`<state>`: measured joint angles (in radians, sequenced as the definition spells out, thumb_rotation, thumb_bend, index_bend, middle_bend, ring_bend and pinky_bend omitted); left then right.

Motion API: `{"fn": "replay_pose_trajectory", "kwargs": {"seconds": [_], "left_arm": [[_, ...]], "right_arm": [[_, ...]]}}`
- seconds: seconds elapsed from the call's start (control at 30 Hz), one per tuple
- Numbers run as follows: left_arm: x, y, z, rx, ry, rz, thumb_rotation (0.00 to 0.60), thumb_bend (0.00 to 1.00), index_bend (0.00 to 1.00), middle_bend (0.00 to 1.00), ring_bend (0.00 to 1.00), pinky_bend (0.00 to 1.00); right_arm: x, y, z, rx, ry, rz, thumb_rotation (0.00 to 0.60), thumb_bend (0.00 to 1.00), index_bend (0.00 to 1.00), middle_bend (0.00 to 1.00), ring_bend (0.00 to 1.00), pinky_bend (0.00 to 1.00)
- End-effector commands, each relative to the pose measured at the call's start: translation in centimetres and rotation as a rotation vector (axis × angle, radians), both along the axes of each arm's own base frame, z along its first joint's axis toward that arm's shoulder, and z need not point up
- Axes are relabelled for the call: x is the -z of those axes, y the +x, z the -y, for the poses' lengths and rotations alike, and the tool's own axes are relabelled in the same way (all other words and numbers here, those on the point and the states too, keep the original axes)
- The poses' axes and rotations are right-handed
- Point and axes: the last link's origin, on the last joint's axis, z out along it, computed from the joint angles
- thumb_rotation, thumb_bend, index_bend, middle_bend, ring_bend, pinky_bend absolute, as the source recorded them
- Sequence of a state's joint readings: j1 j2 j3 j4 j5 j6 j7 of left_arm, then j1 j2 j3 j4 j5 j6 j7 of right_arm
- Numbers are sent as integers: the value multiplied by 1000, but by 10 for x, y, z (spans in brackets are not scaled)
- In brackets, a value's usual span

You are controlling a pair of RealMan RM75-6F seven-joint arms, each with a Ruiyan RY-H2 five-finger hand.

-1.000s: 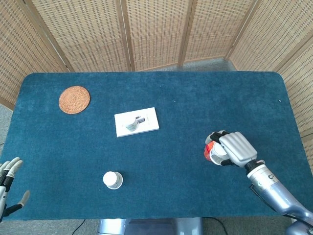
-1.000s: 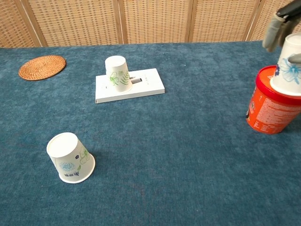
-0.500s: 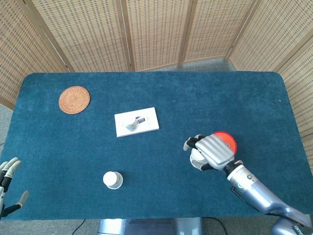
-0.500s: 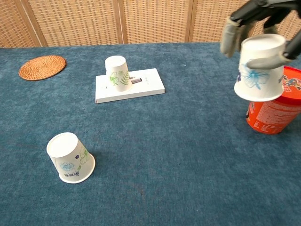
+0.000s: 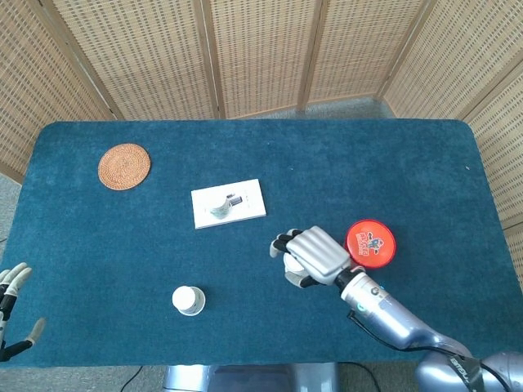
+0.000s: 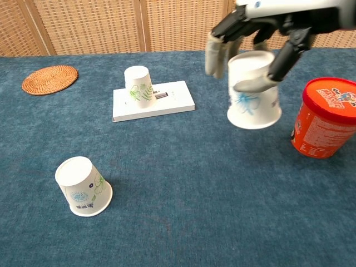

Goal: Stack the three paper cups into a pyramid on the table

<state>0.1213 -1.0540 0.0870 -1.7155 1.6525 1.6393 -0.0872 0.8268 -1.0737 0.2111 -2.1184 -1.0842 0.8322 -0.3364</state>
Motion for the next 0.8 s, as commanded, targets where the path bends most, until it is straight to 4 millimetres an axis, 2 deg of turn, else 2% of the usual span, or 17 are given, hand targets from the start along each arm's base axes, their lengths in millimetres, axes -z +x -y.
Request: {"fn": "replay_pose_trajectory", "kwargs": {"seconds": [0.03,0.37,0.8], "left_arm": [[0,-1,0,-3,0,0,600,406,7,75,0,0],[-1,-4,1,-11,3,3,600,405,7,75,0,0],[-4,-2,3,-7,8,-1,600,405,7,76,0,0]], "right_arm": [[9,6,3,-1,4,-1,600,399,372,389,342,649],[38,8,14,24,0,-7,600,396,371,387,342,647],[64,-5,21,57,-11,-18,600,396,371,383,342,623]]}}
